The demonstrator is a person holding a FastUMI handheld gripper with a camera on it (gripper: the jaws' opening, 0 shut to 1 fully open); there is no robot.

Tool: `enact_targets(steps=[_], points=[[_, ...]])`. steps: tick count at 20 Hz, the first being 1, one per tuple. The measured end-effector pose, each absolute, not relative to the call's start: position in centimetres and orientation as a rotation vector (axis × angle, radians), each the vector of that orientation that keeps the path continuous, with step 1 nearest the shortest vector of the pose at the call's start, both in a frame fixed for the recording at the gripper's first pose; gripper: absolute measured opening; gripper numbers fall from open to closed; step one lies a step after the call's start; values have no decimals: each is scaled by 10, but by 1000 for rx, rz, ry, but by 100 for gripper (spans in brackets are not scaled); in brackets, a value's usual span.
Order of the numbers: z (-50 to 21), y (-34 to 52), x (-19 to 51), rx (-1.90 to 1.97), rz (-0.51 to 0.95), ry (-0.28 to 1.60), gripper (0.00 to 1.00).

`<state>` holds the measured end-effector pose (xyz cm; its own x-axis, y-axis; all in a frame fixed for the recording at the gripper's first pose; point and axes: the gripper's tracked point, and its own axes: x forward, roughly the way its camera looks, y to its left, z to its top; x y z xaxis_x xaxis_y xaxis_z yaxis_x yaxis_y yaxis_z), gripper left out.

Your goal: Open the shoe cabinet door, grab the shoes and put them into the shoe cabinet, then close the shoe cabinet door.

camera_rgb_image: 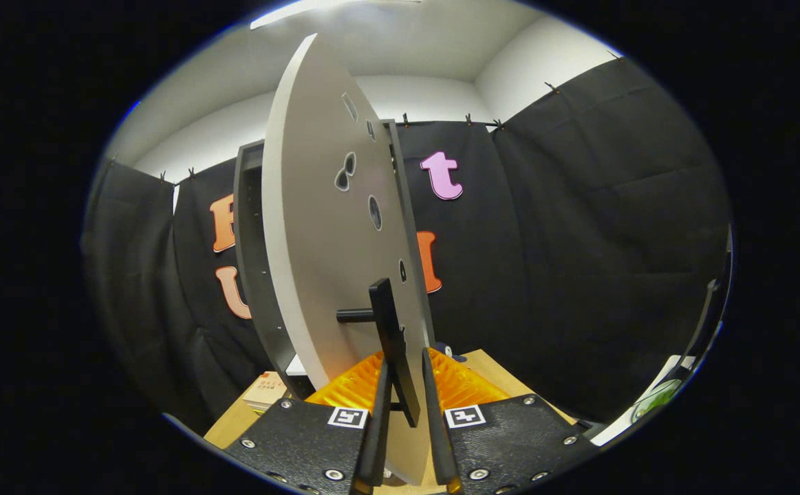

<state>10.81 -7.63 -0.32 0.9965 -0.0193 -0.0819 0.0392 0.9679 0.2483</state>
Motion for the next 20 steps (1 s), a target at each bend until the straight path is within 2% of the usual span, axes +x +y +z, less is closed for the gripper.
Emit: enact_targets(steps=[9, 20], points=[[-6, -107, 106, 142, -57, 91, 23], [-7, -116, 107, 122, 35, 103, 21]])
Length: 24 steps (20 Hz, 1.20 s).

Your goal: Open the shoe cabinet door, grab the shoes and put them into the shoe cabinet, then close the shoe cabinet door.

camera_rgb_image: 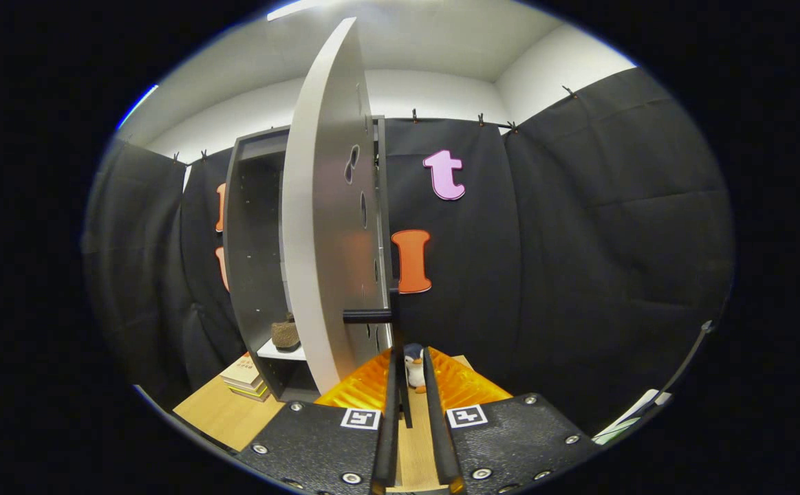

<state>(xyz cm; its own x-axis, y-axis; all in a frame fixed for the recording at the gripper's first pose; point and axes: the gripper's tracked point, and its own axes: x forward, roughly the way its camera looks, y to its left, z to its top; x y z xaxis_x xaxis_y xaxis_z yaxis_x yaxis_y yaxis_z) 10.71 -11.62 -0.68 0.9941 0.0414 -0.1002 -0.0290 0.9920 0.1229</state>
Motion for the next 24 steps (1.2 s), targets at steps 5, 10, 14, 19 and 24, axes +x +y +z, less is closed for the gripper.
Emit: enact_targets(steps=[5, 10, 14, 19, 24], points=[[-8, -123, 105, 127, 41, 108, 21], [-7, -136, 100, 121, -1, 99, 21], [-8, -138, 97, 94, -12, 114, 21], [-3, -138, 87, 70, -8, 112, 21], [-3, -114, 71, 76, 25, 106, 21]])
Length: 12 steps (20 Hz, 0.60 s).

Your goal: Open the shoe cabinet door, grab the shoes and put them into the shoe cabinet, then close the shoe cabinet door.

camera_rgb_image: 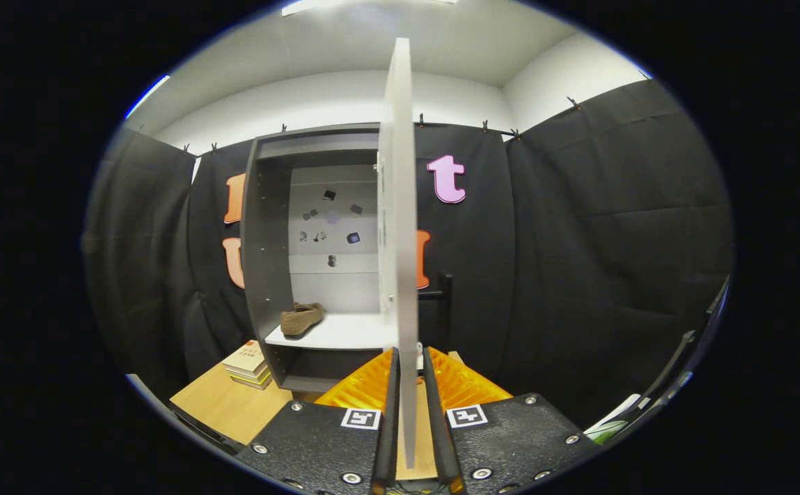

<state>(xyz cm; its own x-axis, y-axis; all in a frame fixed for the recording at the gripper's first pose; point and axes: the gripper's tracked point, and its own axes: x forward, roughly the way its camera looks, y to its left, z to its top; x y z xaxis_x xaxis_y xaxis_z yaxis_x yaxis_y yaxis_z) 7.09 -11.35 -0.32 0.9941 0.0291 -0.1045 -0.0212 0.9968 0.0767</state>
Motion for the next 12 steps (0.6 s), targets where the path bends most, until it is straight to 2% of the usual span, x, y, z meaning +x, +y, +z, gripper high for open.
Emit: enact_targets(steps=[6, 12], points=[[-32, -52, 64, 121, 118, 124, 21], [-117, 26, 70, 201, 198, 262, 21]])
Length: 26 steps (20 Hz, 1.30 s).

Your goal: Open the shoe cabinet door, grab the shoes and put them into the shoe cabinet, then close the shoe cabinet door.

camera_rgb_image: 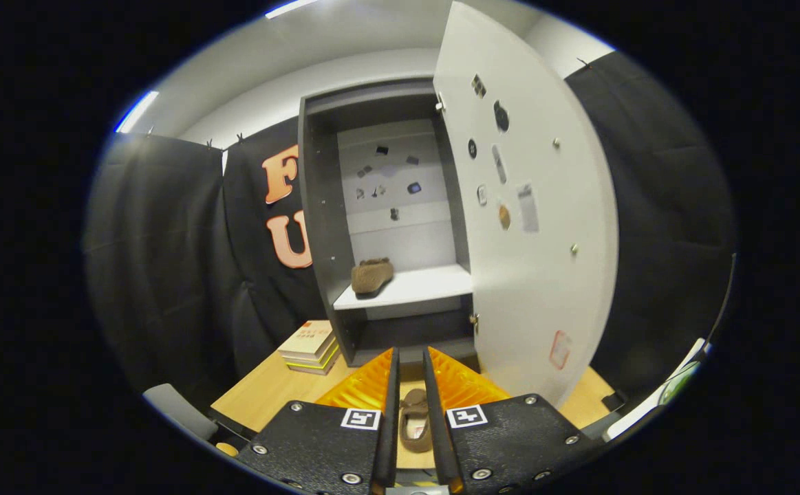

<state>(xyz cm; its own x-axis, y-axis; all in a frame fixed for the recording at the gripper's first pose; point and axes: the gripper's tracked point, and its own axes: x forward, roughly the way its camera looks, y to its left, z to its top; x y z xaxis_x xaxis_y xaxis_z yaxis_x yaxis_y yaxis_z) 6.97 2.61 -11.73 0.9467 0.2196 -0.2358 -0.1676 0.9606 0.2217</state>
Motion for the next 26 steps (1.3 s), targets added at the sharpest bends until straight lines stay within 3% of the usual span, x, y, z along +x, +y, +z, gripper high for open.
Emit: enact_targets(steps=[15, 24, 26], points=[[-363, 115, 129, 140, 316, 663, 25], [-442, 123, 163, 123, 306, 791, 25], [-449, 125, 174, 89, 309, 782, 20]])
